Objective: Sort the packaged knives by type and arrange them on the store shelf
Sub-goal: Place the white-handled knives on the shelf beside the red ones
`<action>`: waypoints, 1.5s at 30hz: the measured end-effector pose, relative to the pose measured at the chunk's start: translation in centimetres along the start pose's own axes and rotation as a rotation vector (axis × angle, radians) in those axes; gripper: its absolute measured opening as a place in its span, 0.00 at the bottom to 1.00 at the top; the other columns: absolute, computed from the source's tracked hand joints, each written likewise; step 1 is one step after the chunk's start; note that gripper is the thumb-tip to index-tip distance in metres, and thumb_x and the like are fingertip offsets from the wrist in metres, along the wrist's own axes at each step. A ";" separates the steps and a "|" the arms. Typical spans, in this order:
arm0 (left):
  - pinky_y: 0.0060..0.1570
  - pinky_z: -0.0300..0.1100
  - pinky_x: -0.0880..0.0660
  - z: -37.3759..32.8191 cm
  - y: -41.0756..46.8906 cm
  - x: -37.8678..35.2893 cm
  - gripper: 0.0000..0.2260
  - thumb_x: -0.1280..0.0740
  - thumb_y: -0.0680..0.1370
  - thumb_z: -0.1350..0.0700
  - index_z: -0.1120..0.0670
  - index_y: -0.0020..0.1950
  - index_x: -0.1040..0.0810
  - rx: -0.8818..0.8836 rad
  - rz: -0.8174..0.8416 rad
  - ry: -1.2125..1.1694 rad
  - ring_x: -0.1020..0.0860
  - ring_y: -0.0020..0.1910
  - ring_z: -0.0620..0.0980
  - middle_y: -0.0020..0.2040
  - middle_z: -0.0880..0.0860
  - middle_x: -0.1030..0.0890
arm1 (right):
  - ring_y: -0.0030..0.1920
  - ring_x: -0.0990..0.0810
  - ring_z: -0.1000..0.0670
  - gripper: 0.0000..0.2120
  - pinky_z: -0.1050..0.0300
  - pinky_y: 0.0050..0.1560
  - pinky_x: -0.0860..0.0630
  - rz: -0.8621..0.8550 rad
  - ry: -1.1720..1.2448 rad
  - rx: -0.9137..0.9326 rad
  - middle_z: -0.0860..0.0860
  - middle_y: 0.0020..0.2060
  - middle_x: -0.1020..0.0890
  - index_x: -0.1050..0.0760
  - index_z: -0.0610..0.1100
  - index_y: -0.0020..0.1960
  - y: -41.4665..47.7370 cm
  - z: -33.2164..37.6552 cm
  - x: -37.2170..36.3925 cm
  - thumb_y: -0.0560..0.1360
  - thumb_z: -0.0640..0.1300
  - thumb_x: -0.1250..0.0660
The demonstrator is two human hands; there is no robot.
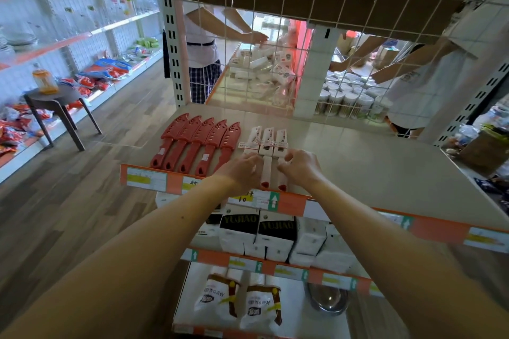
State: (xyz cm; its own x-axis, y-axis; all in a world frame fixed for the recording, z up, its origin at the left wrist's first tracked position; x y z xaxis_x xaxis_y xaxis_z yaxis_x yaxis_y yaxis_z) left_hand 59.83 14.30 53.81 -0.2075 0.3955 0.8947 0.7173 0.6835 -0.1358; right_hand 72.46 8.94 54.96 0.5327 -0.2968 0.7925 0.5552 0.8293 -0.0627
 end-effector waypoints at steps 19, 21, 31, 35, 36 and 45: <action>0.72 0.50 0.40 7.8 -14.5 1.0 0.21 0.46 0.82 0.53 0.56 0.75 0.39 -0.027 -0.018 0.178 0.39 0.73 0.55 0.75 0.56 0.38 | 0.60 0.27 0.43 0.16 0.49 0.60 0.26 -0.071 -0.235 -0.106 0.45 0.63 0.29 0.27 0.43 0.63 -17.0 4.1 -5.4 0.76 0.44 0.39; 0.69 0.51 0.37 9.0 -17.4 -0.1 0.20 0.47 0.82 0.53 0.57 0.74 0.37 -0.034 0.002 0.164 0.36 0.71 0.56 0.74 0.57 0.36 | 0.60 0.26 0.43 0.17 0.50 0.58 0.25 -0.078 -0.216 -0.119 0.44 0.64 0.29 0.27 0.43 0.64 -20.4 4.3 -7.2 0.77 0.45 0.38; 0.61 0.49 0.29 14.2 -27.7 -6.9 0.21 0.45 0.81 0.53 0.54 0.75 0.39 0.013 0.145 0.073 0.29 0.66 0.59 0.71 0.58 0.32 | 0.62 0.26 0.44 0.18 0.53 0.56 0.28 0.070 -0.208 -0.160 0.43 0.63 0.25 0.29 0.41 0.67 -30.6 5.1 -15.2 0.78 0.45 0.40; 0.65 0.49 0.30 17.0 -30.4 -10.2 0.21 0.44 0.81 0.49 0.53 0.73 0.36 0.086 0.226 0.013 0.29 0.67 0.56 0.70 0.56 0.29 | 0.50 0.24 0.45 0.15 0.56 0.42 0.29 0.166 -0.214 -0.140 0.43 0.57 0.23 0.27 0.41 0.62 -31.9 4.4 -19.1 0.77 0.44 0.39; 0.65 0.49 0.31 17.7 -31.2 -11.0 0.20 0.44 0.81 0.50 0.54 0.72 0.34 0.109 0.233 -0.007 0.29 0.67 0.56 0.70 0.56 0.29 | 0.48 0.24 0.45 0.14 0.57 0.40 0.28 0.207 -0.211 -0.130 0.43 0.56 0.22 0.27 0.40 0.61 -32.2 4.1 -20.4 0.77 0.44 0.39; 0.59 0.46 0.30 25.8 -36.8 -21.9 0.15 0.43 0.81 0.56 0.58 0.65 0.28 0.334 0.368 -0.062 0.26 0.61 0.57 0.63 0.59 0.25 | 0.58 0.23 0.44 0.15 0.51 0.58 0.25 0.410 -0.171 -0.124 0.44 0.58 0.22 0.27 0.41 0.61 -35.7 0.0 -32.9 0.78 0.46 0.38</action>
State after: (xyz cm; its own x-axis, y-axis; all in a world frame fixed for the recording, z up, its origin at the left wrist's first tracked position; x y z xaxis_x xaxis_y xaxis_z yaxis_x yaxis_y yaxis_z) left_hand 20.84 -3.70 28.27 -0.0271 0.6760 0.7364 0.5004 0.6469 -0.5754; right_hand 35.16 -10.88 31.11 0.6170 0.1356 0.7752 0.3982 0.7958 -0.4562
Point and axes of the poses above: each hand's wrist, its own y-axis towards the middle knuckle, its own x-axis out of the back of the hand, z = x × y, the point moved 4 cm from there along y, towards the middle knuckle
